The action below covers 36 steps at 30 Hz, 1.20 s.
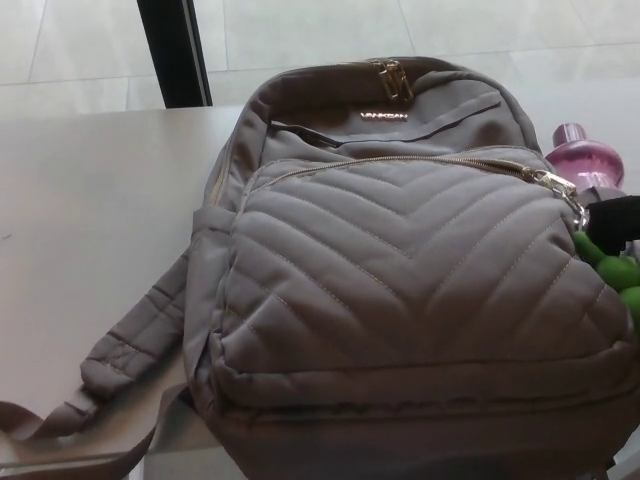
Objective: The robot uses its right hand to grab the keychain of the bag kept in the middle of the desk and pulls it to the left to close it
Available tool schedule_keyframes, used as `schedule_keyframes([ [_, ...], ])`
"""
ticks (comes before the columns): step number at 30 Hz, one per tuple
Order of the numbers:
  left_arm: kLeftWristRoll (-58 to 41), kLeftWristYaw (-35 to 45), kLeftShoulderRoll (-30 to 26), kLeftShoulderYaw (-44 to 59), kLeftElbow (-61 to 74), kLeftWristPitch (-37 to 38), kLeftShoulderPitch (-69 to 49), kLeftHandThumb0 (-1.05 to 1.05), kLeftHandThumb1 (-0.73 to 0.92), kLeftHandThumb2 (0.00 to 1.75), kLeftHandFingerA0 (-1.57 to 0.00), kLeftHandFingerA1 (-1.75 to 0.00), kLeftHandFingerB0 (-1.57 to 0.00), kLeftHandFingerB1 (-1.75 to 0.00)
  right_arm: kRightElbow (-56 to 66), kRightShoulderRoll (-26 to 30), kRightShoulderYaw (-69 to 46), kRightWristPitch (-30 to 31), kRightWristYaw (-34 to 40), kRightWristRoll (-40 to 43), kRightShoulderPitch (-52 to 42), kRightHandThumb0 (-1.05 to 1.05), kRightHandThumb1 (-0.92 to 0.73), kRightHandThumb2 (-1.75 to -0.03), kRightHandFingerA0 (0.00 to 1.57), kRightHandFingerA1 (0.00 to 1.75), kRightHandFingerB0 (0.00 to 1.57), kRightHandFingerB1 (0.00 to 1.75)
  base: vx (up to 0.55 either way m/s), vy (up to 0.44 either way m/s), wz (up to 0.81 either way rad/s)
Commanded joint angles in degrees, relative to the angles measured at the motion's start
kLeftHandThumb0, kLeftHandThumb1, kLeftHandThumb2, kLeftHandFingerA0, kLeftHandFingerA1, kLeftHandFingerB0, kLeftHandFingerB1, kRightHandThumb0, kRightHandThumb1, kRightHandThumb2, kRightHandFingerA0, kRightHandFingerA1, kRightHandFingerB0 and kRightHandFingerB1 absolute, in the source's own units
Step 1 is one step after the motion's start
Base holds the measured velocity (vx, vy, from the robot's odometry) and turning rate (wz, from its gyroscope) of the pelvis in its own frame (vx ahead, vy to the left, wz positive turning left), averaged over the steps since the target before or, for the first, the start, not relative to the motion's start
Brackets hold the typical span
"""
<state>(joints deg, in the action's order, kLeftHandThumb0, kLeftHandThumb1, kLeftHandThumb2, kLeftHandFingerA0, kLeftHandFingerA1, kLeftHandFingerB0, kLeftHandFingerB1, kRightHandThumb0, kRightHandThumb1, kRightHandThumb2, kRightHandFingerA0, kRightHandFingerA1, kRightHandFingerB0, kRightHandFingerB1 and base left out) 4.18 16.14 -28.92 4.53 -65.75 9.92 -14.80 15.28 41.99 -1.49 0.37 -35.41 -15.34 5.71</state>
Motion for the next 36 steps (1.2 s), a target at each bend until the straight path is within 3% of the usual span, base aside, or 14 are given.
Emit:
schedule_keyframes([
  [1, 0.39, -0.46, -0.21, -0.41, 0.66, 1.33, -0.8, -0.6, 0.92, 0.83, -0.38, -0.52, -0.23, -0.43, 0.78, -4.28, -3.29, 0.82, 5.44, 1.38, -2.35, -0.17, -0.64, -0.94, 0.8, 1.75, 0.64, 1.57, 0.0, 0.0, 0.0],
  [7, -0.22, -0.19, -0.11, 0.03, -0.06, 1.46, -0.91, -0.61, 0.92, 0.83, -0.38, -0.52, -0.24, -0.43, 2.13, -10.8, -10.08, 7.56, 5.23, 7.01, -6.01, -0.16, -0.7, -0.96, 0.83, 1.75, 0.68, 1.47, 0.0, 0.0, 0.0],
  [10, 0.52, -0.99, -0.17, -0.46, -0.75, 2.87, -1.0, -0.62, 0.92, 0.83, -0.39, -0.54, -0.26, -0.45, 4.36, -14.73, -13.91, 12.95, 4.99, 11.88, -6.66, -0.16, -0.66, -1.04, 0.85, 1.75, 0.7, 1.53, 0.0, 0.0, 0.0],
  [11, 0.59, -1.1, -0.16, -0.52, -1.17, 2.94, -0.8, -0.63, 0.92, 0.85, -0.4, -0.54, -0.25, -0.45, 4.67, -15.92, -15.03, 15.44, 4.84, 13.38, -6.4, -0.18, -0.61, -1.15, 0.88, 1.75, 0.72, 1.56, 0.0, 0.0, 0.0],
  [17, -0.3, -0.84, -0.13, 0.17, -0.14, 2.89, -2.01, -0.6, 0.92, 0.86, -0.37, -0.54, -0.24, -0.45, 6.74, -16.55, -18.67, 27.11, 2.31, 18.5, -4.01, -0.14, -0.55, -1.25, 0.91, 1.75, 0.77, 1.53, 0.0, 0.0, 0.0],
  [23, -0.18, -1.3, -0.15, 0.24, -1.69, 3.09, -1.46, -0.61, 0.92, 0.86, -0.38, -0.53, -0.24, -0.44, 8.37, -14.99, -19.9, 35.77, 1.37, 20.01, -0.06, -0.15, -0.59, -1.18, 0.86, 1.75, 0.72, 1.56, 0.0, 0.0, 0.0],
  [25, -0.25, -1.18, -0.15, 0.26, -1.47, 2.95, -1.48, -0.61, 0.92, 0.86, -0.38, -0.54, -0.25, -0.45, 8.46, -14.71, -19.86, 37.14, 1.11, 20.02, 0.72, -0.15, -0.6, -1.16, 0.85, 1.75, 0.72, 1.54, 0.0, 0.0, 0.0],
  [26, -0.49, -0.99, -0.16, 0.39, -0.52, 2.64, -1.87, -0.62, 0.92, 0.83, -0.38, -0.53, -0.25, -0.44, 8.14, -14.24, -19.64, 36.85, 0.26, 20.61, 1.33, -0.12, -0.63, -1.14, 0.85, 1.75, 0.64, 1.64, 0.0, 0.0, 0.0],
  [29, -0.44, -1.02, -0.59, 0.45, -0.74, 2.32, -1.64, -0.63, 0.92, 0.85, -0.38, -0.52, -0.24, -0.44, 8.2, -14.75, -18.62, 37.1, -0.04, 21.29, 2.38, -0.13, -0.6, -1.15, 0.84, 1.75, 0.64, 1.63, 0.0, 0.0, 0.0],
  [30, -0.32, -1.0, -0.46, 0.33, -0.96, 2.46, -1.55, -0.62, 0.92, 0.85, -0.39, -0.52, -0.24, -0.44, 8.59, -14.69, -18.28, 37.73, -0.04, 21.18, 2.49, -0.14, -0.6, -1.18, 0.84, 1.75, 0.7, 1.55, 0.0, 0.0, 0.0],
  [33, -0.3, -1.49, -0.37, 0.4, -1.14, 2.35, -1.44, -0.6, 0.92, 0.82, -0.4, -0.52, -0.25, -0.44, 9.61, -14.91, -16.97, 39.12, 0.17, 20.85, 3.16, -0.12, -0.56, -1.21, 0.88, 1.75, 0.65, 1.68, 0.0, 0.0, 0.0],
  [34, -0.48, -1.16, -0.29, 0.54, -1.87, 2.21, -0.95, -0.61, 0.92, 0.83, -0.38, -0.52, -0.24, -0.44, 10.21, -14.97, -15.58, 39.45, 0.24, 20.26, 3.45, -0.11, -0.56, -1.2, 0.88, 1.75, 0.73, 1.5, 0.0, 0.0, 0.0],
  [36, 0.23, -1.63, -0.29, -0.09, -1.75, 2.47, -0.79, -0.61, 0.92, 0.83, -0.39, -0.52, -0.26, -0.44, 9.5, -14.62, -14.66, 37.8, -0.5, 20.21, 3.01, -0.08, -0.6, -1.15, 0.89, 1.75, 0.75, 1.43, 0.0, 0.0, 0.0],
])
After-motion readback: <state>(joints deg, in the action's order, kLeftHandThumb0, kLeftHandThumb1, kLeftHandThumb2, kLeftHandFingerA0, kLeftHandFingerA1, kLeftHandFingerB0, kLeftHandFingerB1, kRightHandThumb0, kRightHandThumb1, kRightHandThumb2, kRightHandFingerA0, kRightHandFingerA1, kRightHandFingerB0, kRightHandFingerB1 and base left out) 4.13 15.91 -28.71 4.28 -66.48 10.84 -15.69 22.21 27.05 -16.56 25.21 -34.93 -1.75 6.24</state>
